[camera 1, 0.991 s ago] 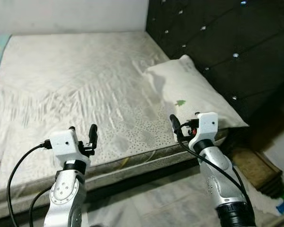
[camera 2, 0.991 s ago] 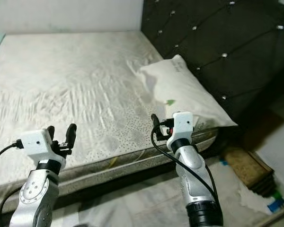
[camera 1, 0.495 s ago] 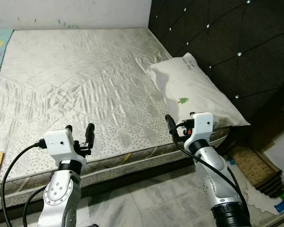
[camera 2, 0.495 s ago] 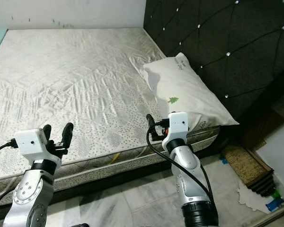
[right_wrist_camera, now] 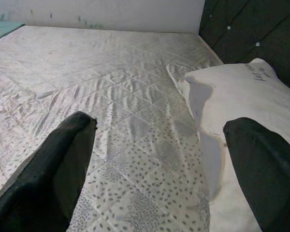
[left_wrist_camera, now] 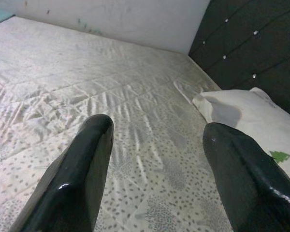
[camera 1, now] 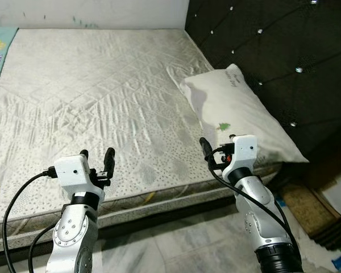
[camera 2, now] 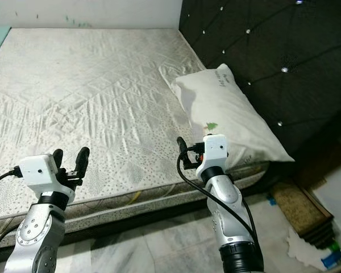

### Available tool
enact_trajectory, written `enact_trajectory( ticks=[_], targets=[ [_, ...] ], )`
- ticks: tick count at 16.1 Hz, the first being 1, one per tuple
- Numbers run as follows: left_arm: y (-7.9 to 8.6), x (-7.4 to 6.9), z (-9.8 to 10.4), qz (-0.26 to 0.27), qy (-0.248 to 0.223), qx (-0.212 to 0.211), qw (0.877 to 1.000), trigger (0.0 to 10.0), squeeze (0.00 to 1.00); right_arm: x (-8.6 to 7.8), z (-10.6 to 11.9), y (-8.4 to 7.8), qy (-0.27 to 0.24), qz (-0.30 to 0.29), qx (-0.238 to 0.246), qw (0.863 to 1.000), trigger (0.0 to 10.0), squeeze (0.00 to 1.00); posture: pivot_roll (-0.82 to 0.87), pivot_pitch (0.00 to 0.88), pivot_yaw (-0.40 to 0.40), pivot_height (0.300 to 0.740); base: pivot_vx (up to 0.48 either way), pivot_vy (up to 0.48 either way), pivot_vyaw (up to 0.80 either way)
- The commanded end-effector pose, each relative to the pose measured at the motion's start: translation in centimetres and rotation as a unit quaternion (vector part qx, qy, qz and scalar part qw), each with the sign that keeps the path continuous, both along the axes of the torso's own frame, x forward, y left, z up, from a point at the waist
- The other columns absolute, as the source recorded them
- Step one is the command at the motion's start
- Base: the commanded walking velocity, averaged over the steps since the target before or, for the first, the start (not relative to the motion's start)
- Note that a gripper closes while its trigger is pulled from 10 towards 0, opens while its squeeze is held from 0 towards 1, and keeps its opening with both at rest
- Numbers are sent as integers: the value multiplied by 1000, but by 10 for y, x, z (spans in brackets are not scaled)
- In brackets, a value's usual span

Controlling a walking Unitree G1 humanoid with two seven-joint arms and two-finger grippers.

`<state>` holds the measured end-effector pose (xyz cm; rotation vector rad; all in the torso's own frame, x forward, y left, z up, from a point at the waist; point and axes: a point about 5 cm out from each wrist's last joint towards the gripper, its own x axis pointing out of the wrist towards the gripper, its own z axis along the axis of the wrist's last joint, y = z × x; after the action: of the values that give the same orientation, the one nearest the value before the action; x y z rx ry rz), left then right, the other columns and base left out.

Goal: Clean up the room

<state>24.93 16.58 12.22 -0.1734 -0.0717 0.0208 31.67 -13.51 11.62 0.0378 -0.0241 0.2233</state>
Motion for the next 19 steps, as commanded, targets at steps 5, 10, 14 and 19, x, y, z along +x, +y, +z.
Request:
enact_trajectory(
  ticks=[5, 10, 14, 19],
  targets=[
    [-2, -1, 0, -7, -2, -3, 1000, 10000, 0, 2, 0, -3, 0, -3, -3, 1000, 10000, 0, -13, 93, -117, 740, 275, 0, 0],
    [-2, 0, 1, -8, -5, -5, 1000, 10000, 0, 2, 0, -3, 0, -3, -4, 1000, 10000, 0, -14, 93, -116, 740, 272, 0, 0],
    [-2, 1, 1, -9, -6, -5, 1000, 10000, 0, 2, -1, -3, -1, -3, -5, 1000, 10000, 0, -15, 91, -114, 740, 309, 0, 0],
    [-3, 1, 2, -12, -9, -7, 1000, 10000, 0, 3, -2, -3, -2, -3, -9, 1000, 10000, 0, -13, 90, -116, 740, 316, 0, 0]
  ],
)
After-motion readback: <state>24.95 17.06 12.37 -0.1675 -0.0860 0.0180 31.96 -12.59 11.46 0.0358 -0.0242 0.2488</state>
